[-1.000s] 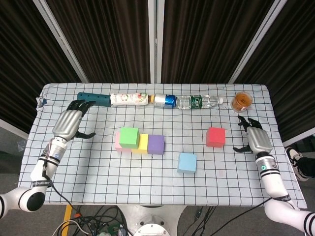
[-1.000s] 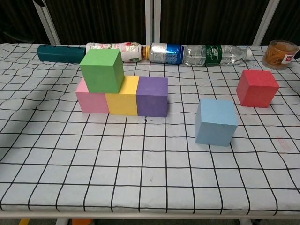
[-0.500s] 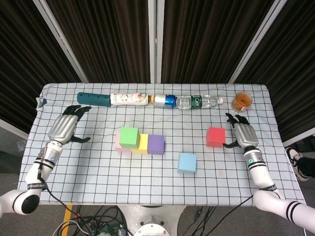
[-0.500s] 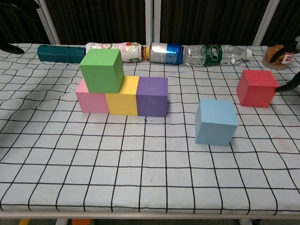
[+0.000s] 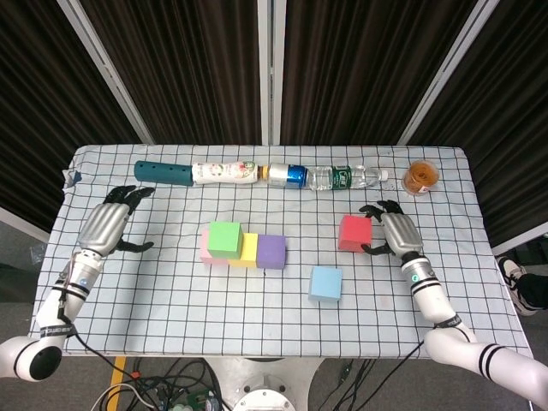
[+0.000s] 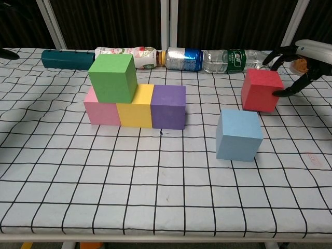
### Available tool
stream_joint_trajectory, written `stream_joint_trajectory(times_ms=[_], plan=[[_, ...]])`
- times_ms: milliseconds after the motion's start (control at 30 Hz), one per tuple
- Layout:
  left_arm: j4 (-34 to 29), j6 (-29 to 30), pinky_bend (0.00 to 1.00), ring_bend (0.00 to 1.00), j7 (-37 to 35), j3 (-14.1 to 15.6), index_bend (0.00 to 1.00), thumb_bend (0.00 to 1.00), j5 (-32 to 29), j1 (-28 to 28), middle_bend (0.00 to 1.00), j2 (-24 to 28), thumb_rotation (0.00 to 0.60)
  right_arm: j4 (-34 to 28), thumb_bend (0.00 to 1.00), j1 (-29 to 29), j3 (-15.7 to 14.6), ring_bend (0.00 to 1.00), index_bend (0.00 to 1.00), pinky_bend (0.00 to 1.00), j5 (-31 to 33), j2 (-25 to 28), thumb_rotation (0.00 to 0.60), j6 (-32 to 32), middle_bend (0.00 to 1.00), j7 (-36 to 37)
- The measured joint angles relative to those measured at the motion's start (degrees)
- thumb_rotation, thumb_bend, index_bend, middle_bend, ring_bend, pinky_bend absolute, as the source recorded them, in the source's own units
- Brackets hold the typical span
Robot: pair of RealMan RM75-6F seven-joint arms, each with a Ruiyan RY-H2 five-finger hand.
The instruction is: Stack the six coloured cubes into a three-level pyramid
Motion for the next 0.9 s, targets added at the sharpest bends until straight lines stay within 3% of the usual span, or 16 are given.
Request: stream_joint_trajectory(times_ms=[267,467,900], plan=[[-0.1,0.9,0.06,0.06,-1.0,-0.4,0.13,0.11,1.3,1.6,0.15,0.7,0.600,-8.7,0.19,2.3,2.7,0.09,0.24,0.00,-1.6,2.5,0.600,0.3,0.43,-0.2],[0.1,0.5,0.06,0.06,-1.4,-0.9,0.13,0.11,1.1,1.9,0.15,0.8,0.600,-14.5,0.19,5.5,4.9,0.09,0.25,0.00,1.8,3.8,0.600,-0.8,0.43,-4.3],[1.1,-0.7,0.06,0.06,-2.5,-1.3,0.13,0.11,2.1,2.4,0.15,0.5,0.600,-14.6,0.16,15.4,6.8,0.08,0.24,0.00,14.0,-4.9,0.600,-0.8,0.40,-16.4]])
